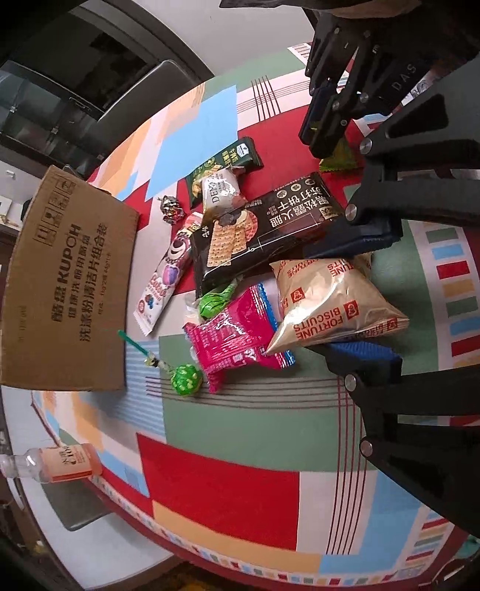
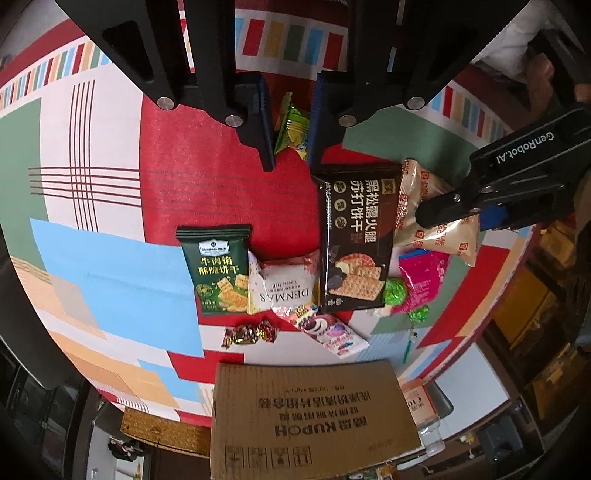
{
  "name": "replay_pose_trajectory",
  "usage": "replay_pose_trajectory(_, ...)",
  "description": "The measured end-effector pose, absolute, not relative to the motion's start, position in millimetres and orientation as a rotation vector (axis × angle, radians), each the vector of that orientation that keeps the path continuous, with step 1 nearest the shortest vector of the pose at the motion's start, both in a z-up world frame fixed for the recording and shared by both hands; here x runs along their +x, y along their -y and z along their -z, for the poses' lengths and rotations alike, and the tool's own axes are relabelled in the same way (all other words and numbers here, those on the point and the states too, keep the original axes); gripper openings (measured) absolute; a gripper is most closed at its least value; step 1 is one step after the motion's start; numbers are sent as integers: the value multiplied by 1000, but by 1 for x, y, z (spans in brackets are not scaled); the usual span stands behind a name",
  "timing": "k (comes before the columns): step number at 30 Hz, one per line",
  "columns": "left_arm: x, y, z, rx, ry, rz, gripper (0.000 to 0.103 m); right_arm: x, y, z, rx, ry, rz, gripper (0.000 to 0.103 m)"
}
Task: Organize snacks
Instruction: 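Lift the gold biscuit bag with the left tool while the right tool carries the green packet to the box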
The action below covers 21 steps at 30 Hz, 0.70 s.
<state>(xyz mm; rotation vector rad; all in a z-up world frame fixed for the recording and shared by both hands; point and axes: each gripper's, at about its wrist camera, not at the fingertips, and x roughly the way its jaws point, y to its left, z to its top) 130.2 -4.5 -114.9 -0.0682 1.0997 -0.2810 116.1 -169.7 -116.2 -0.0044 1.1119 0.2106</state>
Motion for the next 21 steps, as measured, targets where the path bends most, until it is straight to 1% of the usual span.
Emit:
replay_pose_trajectory(11,114,5,85,-24,-998,252,39,108,172,93,-2,-1009,-222,15)
replay_pose_trajectory(21,121,6,55,-15,-916,237,39,122,168,65,-10,-911,-270,15)
